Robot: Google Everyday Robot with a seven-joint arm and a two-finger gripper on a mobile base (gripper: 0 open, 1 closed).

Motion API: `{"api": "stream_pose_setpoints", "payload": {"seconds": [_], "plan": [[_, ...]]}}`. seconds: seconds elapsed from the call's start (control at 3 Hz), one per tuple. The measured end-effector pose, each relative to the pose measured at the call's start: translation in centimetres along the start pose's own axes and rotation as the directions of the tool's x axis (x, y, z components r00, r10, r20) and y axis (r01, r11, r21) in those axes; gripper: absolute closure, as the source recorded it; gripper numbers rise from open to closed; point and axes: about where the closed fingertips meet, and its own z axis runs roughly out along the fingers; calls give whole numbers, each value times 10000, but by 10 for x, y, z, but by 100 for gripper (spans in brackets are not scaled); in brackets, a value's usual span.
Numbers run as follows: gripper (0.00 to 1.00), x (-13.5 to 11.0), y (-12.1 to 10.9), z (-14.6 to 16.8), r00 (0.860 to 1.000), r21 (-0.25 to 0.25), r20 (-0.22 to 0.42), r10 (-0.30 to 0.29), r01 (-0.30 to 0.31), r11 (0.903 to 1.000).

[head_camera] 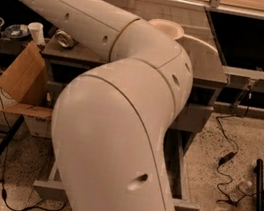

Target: Place pepsi can into middle drawer

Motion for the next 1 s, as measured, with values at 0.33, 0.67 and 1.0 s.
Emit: {"api": "stream_pose_setpoints", "payload": {"seconds": [0.33, 0.67, 1.0], "plan": [[0, 1, -8, 5, 9997, 126, -124, -221, 223, 9997], [0, 0, -16, 14, 9991, 69, -134, -400, 401, 9992], [0, -2, -23, 26, 9990, 144, -82, -434, 435, 9990]]}}
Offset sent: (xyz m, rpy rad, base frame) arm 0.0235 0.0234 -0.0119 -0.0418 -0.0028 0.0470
